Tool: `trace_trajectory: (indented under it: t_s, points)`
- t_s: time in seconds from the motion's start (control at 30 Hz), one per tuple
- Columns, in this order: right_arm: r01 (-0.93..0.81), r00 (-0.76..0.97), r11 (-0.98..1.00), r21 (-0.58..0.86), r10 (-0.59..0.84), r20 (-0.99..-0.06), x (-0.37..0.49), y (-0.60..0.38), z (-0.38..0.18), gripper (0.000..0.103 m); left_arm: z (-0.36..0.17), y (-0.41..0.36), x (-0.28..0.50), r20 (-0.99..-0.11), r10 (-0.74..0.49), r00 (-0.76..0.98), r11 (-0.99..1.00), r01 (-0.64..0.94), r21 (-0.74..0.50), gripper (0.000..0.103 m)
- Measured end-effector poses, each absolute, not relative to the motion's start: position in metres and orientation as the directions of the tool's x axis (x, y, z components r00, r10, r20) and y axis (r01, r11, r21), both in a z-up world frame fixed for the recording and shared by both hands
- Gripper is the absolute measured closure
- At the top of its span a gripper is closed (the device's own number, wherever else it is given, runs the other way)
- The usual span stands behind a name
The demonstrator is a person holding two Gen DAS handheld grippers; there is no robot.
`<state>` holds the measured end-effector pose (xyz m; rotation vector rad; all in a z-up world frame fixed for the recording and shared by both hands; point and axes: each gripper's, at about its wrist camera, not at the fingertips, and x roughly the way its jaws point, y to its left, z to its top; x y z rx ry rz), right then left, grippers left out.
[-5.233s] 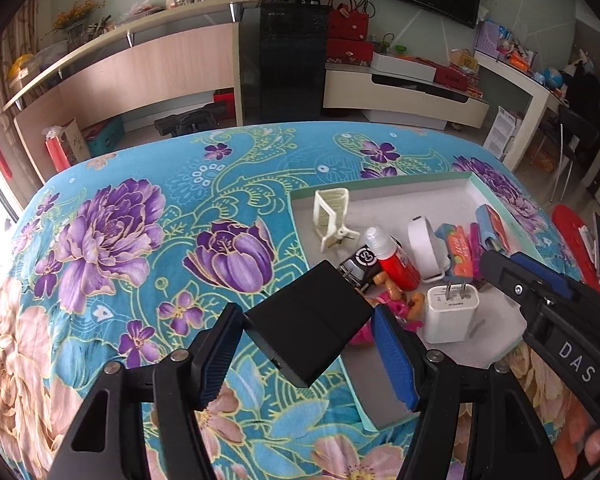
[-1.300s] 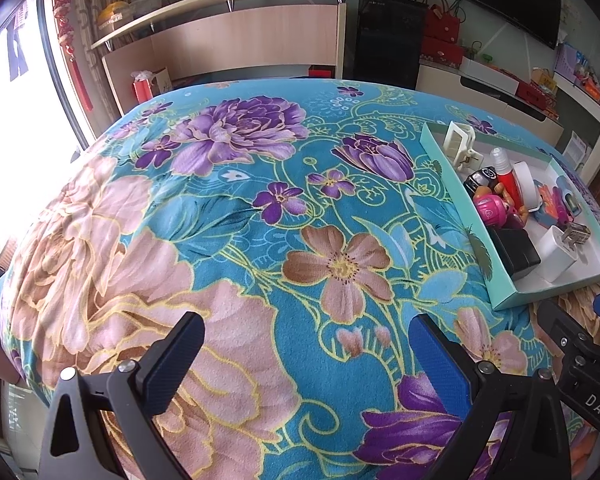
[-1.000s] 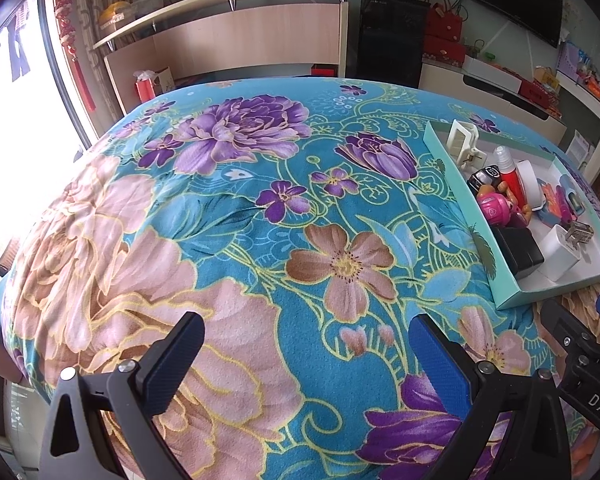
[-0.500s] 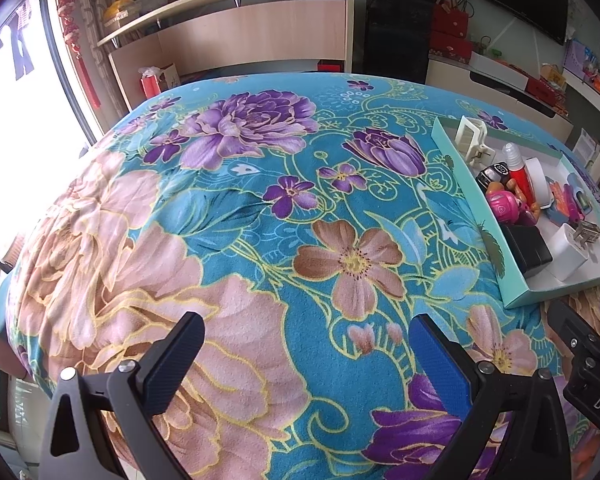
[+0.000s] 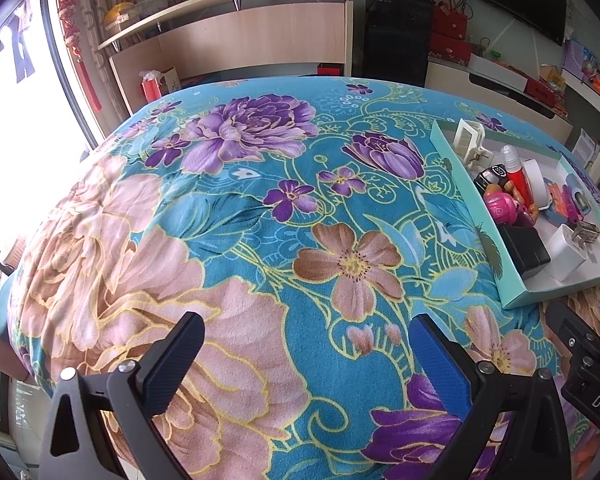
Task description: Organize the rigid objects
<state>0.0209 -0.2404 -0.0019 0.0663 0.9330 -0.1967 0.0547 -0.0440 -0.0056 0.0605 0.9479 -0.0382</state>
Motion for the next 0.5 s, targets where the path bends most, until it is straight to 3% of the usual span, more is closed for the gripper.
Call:
trace_trajectory:
  t_s: [0.5]
  points:
    - [0.194,0.579,0.981,-0.030,-0.139,-0.803,0.0208,-0.2400,-0.0016,0.006,-0.0008,-0.0426,0.0510,-0.800,-0.015,0.600,0.998,0.059,0.026,0.000]
